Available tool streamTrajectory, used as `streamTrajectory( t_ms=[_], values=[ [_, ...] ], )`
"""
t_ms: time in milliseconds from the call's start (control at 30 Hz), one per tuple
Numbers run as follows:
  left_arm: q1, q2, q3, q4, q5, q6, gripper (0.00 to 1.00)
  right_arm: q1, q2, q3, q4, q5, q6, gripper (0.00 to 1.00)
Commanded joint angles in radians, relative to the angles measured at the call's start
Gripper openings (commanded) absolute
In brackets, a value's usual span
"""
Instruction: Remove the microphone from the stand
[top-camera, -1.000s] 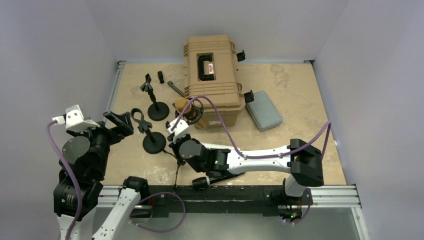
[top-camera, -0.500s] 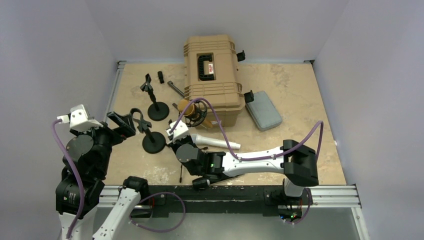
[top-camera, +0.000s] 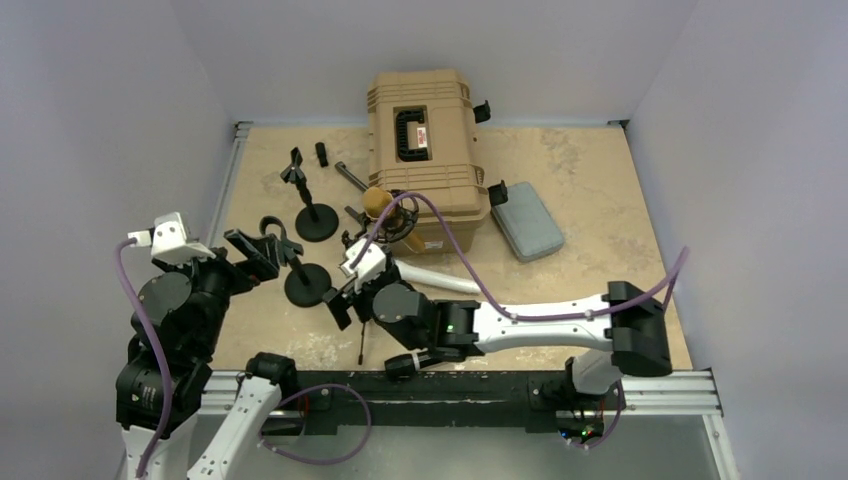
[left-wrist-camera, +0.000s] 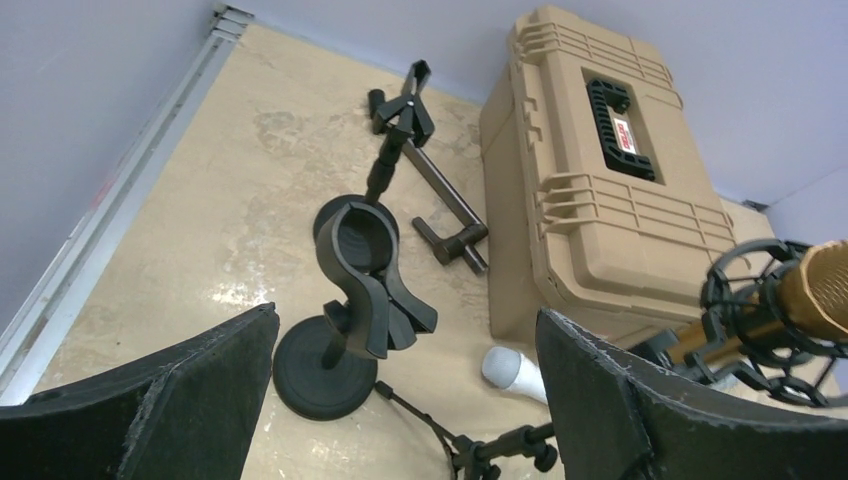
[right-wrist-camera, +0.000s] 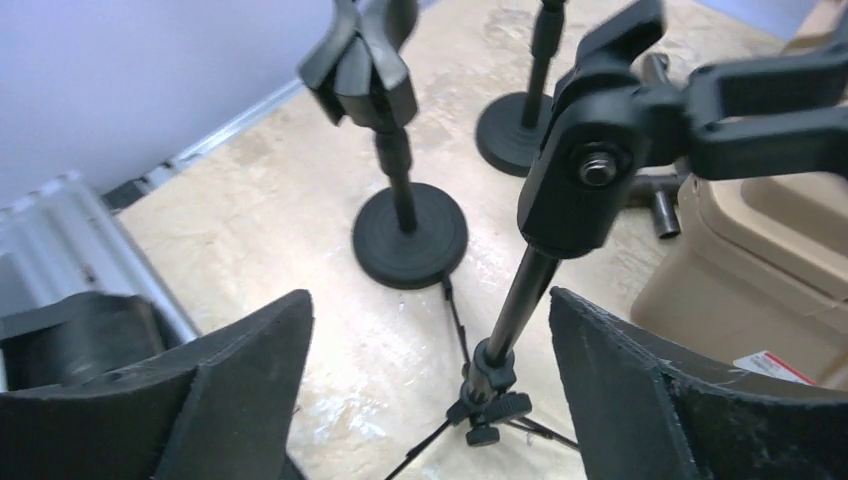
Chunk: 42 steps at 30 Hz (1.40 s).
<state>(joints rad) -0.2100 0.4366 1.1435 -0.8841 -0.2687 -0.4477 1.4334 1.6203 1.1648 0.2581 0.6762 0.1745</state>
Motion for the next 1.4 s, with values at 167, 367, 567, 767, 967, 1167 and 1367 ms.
streamTrajectory(
  t_ms=[167,367,567,767,967,1167,1367],
  values=[
    [-0.004,0.038,-0.039,0.081,0.212,0.057,0.97,0.004,-0.286,-0.132,-0.119,-0.264,-0.041,0.92],
    [-0.003,0.068,-0.067,0.12,0.345,0.077,0.96,0.003,-0.436,-0.206,-0.21,-0.263,-0.017,0.91],
    [-0.003,0.069,-0.111,0.178,0.518,0.115,0.96,-0.067,-0.586,-0.247,-0.254,-0.26,-0.054,0.92],
    [-0.004,0.087,-0.11,0.221,0.683,0.129,0.95,-0.292,-0.633,-0.261,-0.318,-0.384,-0.071,0.91],
    [-0.003,0.158,-0.084,0.262,0.879,0.108,0.95,-0.422,-0.643,-0.261,-0.299,-0.477,-0.133,0.9],
    [-0.003,0.205,-0.099,0.369,1.05,0.007,0.92,-0.469,-0.603,-0.249,-0.27,-0.629,-0.156,0.9],
    [-0.005,0.174,-0.066,0.424,1.038,-0.047,0.92,-0.47,-0.613,-0.254,-0.262,-0.674,-0.125,0.89]
  ],
)
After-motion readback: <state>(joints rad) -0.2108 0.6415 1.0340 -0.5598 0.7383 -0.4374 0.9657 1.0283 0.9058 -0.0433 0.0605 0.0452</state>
